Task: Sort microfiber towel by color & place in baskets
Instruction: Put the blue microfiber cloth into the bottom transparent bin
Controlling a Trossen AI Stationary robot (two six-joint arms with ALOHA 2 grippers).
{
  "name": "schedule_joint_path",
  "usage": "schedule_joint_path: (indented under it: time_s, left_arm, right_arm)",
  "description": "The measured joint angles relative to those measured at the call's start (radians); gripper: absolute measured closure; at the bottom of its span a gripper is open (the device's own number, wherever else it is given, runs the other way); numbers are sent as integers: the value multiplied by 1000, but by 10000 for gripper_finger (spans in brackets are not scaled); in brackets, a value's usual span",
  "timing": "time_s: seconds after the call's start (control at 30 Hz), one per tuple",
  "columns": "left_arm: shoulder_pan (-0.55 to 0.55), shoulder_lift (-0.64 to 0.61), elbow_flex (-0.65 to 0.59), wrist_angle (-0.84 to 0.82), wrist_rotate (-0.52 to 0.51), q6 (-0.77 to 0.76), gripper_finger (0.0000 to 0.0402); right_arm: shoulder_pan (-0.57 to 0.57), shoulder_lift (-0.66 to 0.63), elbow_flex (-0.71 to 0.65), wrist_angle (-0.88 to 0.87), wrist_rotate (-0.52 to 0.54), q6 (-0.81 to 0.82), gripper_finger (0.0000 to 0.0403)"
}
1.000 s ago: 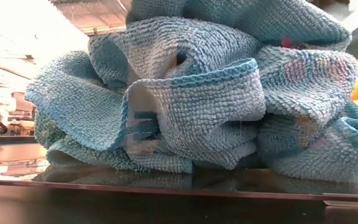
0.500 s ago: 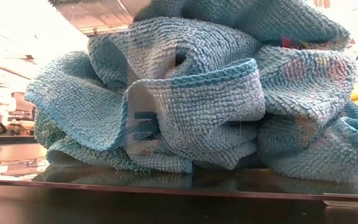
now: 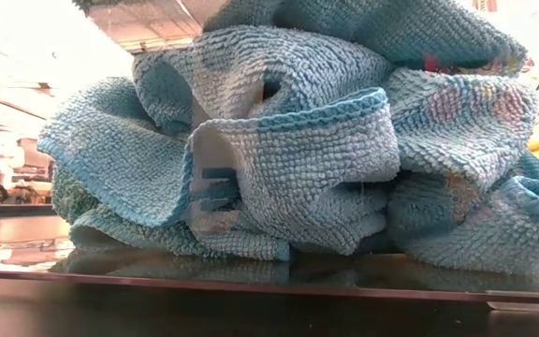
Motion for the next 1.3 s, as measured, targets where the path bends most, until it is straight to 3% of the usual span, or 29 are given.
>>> schedule_joint_path:
  time_s: [0.3, 0.47, 0.77, 0.9, 1.17, 1.3]
  left_arm:
    - [-4, 3, 0, 13, -59, -38, 36]
    - [-4, 14, 0, 67, 45, -26, 36]
    - [-4, 27, -1, 167, 65, -24, 52]
    - [-4, 27, -1, 160, 72, -12, 122]
    - [-18, 27, 1, 82, 112, 37, 353]
    - [-36, 21, 1, 64, 112, 74, 371]
  right_arm:
    - [0, 5, 0, 17, -8, 2, 402]
    - [0, 12, 0, 69, -27, -21, 402]
    - [-8, 53, -1, 89, -53, -20, 402]
    - [-8, 73, -1, 102, -52, -21, 403]
    - [-1, 72, -2, 87, -52, -13, 388]
    - [7, 71, -2, 68, -57, 15, 361]
